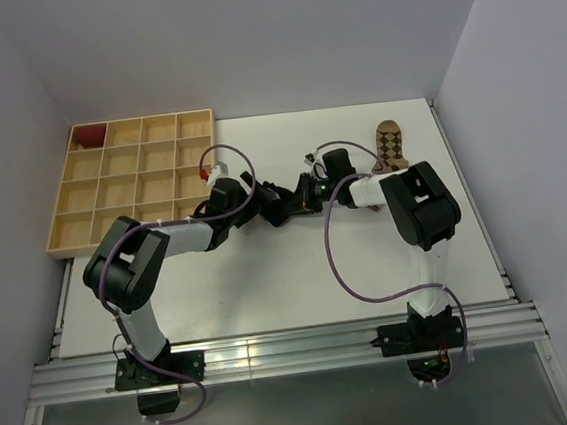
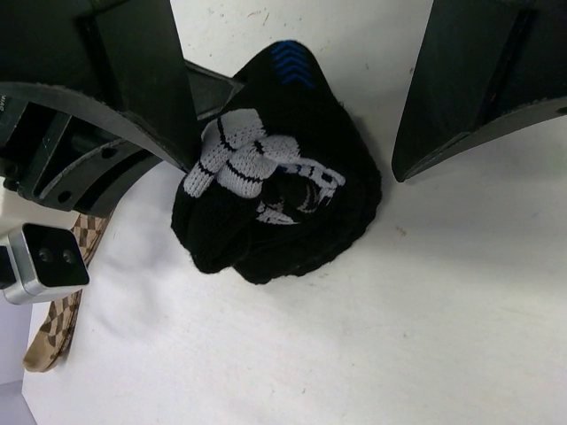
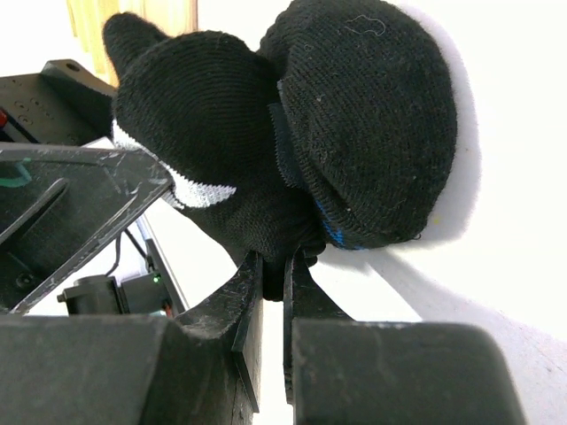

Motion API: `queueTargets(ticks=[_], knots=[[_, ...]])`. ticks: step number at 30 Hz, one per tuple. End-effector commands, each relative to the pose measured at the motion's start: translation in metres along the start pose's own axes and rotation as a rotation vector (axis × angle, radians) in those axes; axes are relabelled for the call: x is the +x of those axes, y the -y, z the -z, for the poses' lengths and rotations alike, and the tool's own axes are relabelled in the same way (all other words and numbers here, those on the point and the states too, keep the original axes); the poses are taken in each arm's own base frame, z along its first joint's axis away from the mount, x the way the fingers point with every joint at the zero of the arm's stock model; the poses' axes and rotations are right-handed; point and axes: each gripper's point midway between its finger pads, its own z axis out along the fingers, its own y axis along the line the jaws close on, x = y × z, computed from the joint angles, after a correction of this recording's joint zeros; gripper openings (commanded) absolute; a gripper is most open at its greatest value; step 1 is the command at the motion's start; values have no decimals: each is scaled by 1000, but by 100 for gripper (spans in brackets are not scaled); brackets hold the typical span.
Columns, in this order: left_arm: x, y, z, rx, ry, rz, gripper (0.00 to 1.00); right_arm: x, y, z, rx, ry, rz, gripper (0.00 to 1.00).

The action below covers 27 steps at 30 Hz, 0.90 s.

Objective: Roll the socks
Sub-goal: Roll the sock at the center of the board.

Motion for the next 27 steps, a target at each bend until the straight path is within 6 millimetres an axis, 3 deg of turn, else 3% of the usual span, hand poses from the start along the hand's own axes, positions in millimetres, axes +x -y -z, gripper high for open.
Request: queueTargets(ticks=[1,4,5,8,9,10,13,14,16,17,18,19,20,21,22,23,27], knots=[[0,7,-13,20,-5,-18,94,13,31,-7,105,-36,-55,0],[5,0,-21,-13,-27,-22,91,15,32,-7,106,-41,-59,0],[12,-10,-24,-49,-47,-26,90,16,33,-7,108,-43,-62,0],[22,-23,-30,-99,-82,-22,79,14,33,-5,121,-30,-41,0],[26,-28,-30,-122,-100,-21,68,13,30,-3,121,-21,-20,0],[31,-35,-31,-144,-116,-24,63,12,27,-2,121,-16,-4,2],[41,-47,-29,-192,-163,-40,44,6,18,6,132,33,68,17],[43,-50,-28,-204,-172,-48,40,9,17,8,145,42,86,28],[49,-55,-22,-248,-197,-86,39,-4,4,19,164,122,182,38],[50,-56,-19,-262,-204,-96,38,2,6,22,184,136,206,45],[52,-58,-16,-278,-211,-108,38,-5,-8,32,181,186,276,49],[57,-59,-11,-295,-224,-127,37,-17,-6,39,234,264,317,53],[62,-65,-5,-324,-248,-139,37,-11,-1,44,264,281,347,58],[64,-64,-3,-329,-258,-147,36,-15,-15,51,274,331,434,60],[68,-63,2,-338,-270,-157,36,-24,-17,58,323,398,483,62],[71,-65,7,-357,-289,-166,36,-21,-21,65,345,431,531,66],[77,-62,20,-386,-320,-195,36,-8,-41,61,392,477,764,72]])
